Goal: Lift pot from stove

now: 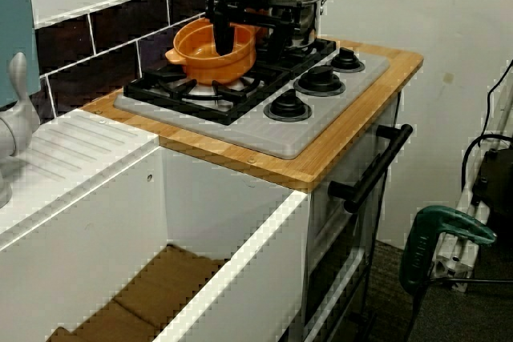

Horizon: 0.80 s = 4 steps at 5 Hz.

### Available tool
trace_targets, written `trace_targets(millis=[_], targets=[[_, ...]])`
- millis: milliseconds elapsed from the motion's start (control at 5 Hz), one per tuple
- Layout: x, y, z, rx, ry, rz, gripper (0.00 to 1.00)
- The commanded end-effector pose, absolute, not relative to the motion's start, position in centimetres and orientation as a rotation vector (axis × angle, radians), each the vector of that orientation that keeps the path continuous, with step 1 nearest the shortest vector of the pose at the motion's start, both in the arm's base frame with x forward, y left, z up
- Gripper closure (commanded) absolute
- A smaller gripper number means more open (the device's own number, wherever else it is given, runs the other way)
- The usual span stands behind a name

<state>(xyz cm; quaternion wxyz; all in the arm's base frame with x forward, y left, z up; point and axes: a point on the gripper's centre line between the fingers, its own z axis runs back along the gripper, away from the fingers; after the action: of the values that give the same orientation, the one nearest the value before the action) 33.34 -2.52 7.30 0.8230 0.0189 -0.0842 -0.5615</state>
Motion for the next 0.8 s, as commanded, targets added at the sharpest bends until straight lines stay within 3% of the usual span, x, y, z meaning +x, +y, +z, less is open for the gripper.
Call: trace_targets(millis=[0, 200, 600], targets=[[33.9, -2.5, 7.1, 0.056, -0.200, -1.210, 1.00], [34.1, -1.8, 8.2, 0.012, -0.181, -1.192, 1.00], [33.1, -0.7, 12.3, 0.019, -0.219, -1.209, 1.00]])
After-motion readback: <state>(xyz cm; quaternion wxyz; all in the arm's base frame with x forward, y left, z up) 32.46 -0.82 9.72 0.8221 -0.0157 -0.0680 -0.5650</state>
